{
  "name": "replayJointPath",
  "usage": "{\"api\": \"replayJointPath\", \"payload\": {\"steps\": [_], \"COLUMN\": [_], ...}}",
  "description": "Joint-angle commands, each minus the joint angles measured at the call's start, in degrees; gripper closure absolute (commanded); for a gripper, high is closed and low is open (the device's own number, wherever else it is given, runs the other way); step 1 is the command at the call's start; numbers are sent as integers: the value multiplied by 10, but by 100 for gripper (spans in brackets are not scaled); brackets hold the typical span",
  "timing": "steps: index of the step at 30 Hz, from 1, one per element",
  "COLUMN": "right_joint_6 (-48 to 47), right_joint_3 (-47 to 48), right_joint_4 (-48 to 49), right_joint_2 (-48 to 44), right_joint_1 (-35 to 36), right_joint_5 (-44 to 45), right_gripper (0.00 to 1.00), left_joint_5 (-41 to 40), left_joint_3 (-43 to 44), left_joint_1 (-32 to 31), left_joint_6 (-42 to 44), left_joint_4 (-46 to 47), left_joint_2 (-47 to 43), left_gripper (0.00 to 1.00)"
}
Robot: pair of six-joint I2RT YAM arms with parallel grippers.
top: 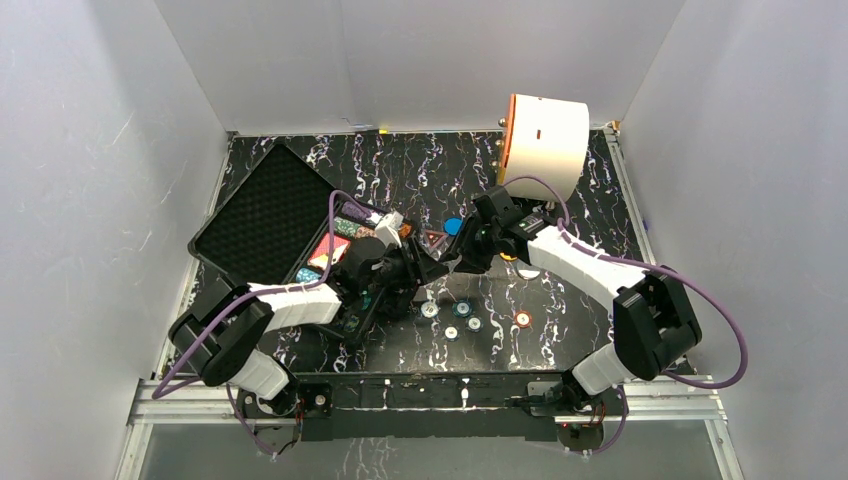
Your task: Pack up texas hold em set
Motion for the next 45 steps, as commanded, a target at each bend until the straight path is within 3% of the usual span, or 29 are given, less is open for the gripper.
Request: {"api": "replayJointPath", "payload": {"steps": [1, 13, 17, 22, 26, 28, 32, 37, 45], "right_joint_6": [26, 45, 48, 25, -28, -57, -89, -118, -141], "right_joint_3": [1, -10, -16, -2, 41, 60, 71, 40, -3], "right_joint_4": [28, 41, 48, 35, -4, -18, -23, -1, 8], "right_joint_2": [-23, -30, -32, -40, -50, -60, -103, -167, -204], "right_joint_1": [-1, -1, 0, -1, -3, -7, -18, -22, -21], "right_joint_5": [-30, -39, -42, -15, 39, 65, 124, 178, 198], "right_gripper": [55, 56, 56, 47, 25, 20, 19, 19, 19], "left_joint_5": [-55, -81, -83, -89, -88, -103, -143, -129, -176], "left_joint_3": [-6, 4, 6, 10, 60, 94, 164, 229, 382], "left_joint_1": [-10, -15, -16, -15, -12, -8, 15, 68, 115], "left_joint_6": [-11, -21, -9, 22, 107, 161, 260, 363, 493], "left_joint_4": [59, 100, 102, 90, -48, -137, -299, -418, -581], "left_joint_2": [0, 7, 8, -2, -23, -35, -54, -46, 69], "left_gripper": [50, 77, 99, 100, 100, 100, 100, 100, 100]}}
